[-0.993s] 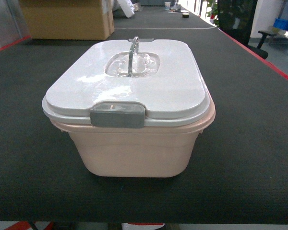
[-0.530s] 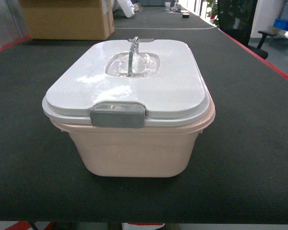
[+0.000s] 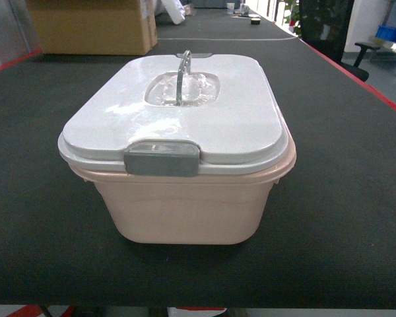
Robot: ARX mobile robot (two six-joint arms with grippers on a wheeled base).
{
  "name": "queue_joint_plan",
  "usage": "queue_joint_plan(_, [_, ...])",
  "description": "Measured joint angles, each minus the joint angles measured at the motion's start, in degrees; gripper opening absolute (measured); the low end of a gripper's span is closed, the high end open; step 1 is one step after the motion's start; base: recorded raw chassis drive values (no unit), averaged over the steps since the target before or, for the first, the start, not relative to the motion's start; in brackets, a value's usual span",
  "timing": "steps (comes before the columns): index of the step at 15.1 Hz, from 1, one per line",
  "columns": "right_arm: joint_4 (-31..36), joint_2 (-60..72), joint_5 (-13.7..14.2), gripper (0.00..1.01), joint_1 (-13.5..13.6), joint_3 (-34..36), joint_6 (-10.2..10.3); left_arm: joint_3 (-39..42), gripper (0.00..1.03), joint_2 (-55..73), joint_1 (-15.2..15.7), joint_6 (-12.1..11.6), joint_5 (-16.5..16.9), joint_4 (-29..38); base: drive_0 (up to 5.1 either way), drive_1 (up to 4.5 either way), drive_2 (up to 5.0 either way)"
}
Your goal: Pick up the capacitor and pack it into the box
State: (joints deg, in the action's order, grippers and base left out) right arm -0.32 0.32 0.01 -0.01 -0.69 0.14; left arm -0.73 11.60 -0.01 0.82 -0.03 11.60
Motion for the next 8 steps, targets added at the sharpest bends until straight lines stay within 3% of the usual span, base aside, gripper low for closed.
queue_joint_plan(2, [0.02,0.00,0.00,0.98,0.00,0.00,0.00,0.00,0.02,-2.19,0.00,0.00,0.02,-2.43,0.0,0.00,0.0])
queue_joint_plan(3, [0.00,-0.02,0.00,0.98,0.00,0.00,0.00,0.00,0.02,-7.02,0.00,0.00,0.02,-9.70,0.0,0.00,0.0])
queue_joint_plan(8, [0.02,0.00,0.00,0.98,0.00,0.00,0.00,-0.02,0.02,-10.97,0.00,-0.02,0.00,-11.89,0.0,0.00,0.0])
